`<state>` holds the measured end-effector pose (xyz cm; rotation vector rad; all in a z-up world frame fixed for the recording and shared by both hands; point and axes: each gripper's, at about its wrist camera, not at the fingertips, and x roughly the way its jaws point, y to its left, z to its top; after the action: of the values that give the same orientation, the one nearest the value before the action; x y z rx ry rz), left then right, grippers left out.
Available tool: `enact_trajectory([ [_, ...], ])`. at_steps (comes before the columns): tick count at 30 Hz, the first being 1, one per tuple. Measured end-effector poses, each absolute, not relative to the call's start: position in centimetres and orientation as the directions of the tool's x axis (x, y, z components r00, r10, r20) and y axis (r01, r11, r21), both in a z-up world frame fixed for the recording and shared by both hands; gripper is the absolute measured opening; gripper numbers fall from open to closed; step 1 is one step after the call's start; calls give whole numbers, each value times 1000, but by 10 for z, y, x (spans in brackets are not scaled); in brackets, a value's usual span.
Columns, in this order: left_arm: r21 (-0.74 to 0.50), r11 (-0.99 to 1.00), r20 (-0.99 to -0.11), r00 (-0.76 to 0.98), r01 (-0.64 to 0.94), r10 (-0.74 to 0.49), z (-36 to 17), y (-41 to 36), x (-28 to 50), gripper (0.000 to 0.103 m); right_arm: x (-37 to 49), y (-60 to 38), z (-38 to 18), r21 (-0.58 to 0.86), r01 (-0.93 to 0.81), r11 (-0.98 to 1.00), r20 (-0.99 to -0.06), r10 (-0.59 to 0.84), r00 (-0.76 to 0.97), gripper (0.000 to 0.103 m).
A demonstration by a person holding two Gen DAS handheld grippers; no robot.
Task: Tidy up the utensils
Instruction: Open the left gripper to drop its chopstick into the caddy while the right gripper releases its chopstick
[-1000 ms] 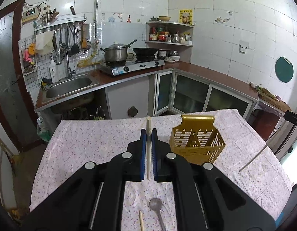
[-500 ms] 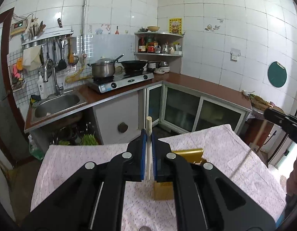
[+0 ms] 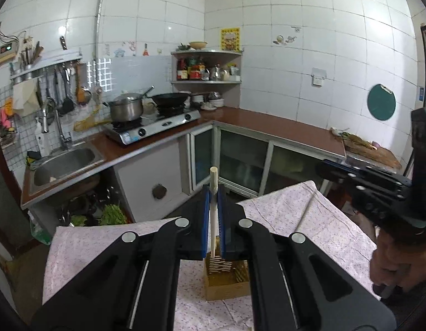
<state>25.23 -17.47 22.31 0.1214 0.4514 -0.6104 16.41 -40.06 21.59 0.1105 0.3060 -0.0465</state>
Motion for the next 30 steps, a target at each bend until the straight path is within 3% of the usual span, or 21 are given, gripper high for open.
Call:
enact_trajectory([
  [10, -35, 812, -569, 657, 582, -495, 168, -198, 280, 4, 182, -402, 189, 114, 70, 991, -357, -25, 934, 6],
  [12, -41, 816, -580, 651, 577, -490, 164, -197, 282, 12, 179, -403, 189, 117, 74, 990, -353, -28, 935, 6],
  [14, -43, 819, -582, 652, 573, -486, 163, -196, 282, 29, 174, -405, 191, 120, 80, 989, -347, -34, 937, 6],
  [15, -42, 819, -582, 652, 572, -486, 164, -196, 283, 31, 170, -406, 193, 123, 83, 989, -342, -37, 939, 6],
  [25, -46, 846, -555, 691, 531, -463, 169, -165, 269, 39, 118, -412, 197, 103, 119, 988, -326, -80, 942, 6],
  [30, -47, 879, -571, 710, 474, -413, 146, -113, 250, 42, 82, -424, 162, 95, 163, 982, -384, -115, 916, 7],
])
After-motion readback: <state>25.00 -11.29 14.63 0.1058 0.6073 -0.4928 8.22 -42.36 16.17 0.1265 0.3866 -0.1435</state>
